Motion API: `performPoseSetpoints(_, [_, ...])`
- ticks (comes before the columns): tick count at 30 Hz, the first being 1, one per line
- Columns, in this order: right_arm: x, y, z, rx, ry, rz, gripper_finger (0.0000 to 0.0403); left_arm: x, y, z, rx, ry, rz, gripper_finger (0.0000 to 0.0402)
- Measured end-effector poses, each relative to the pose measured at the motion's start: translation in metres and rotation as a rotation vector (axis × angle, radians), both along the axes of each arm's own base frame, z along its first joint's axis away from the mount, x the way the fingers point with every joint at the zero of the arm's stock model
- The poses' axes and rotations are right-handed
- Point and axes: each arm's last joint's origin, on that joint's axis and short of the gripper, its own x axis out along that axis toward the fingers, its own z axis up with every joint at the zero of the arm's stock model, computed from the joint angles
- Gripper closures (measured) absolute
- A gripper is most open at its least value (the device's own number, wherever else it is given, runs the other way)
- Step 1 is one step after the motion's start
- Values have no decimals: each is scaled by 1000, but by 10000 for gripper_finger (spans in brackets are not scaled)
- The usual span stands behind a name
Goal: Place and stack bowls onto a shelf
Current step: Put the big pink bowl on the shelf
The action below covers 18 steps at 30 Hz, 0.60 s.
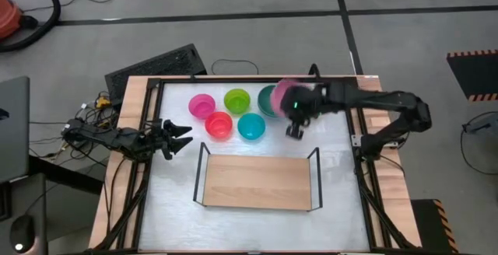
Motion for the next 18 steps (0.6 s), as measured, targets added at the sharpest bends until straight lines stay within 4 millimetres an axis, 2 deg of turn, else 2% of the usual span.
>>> performPoseSetpoints(5, [35,64,-8,-33,56,348,378,0,0,0,1,1,1,86])
performPoseSetpoints(8, [56,93,-19,-66,116,491,378,0,0,0,1,1,1,86])
performPoseSetpoints(13, [91,119,-30,-93,147,615,378,0,0,0,1,1,1,86])
performPoseSetpoints(18, [119,133,-42,-49,146,694,378,0,0,-2,10,24,4,86])
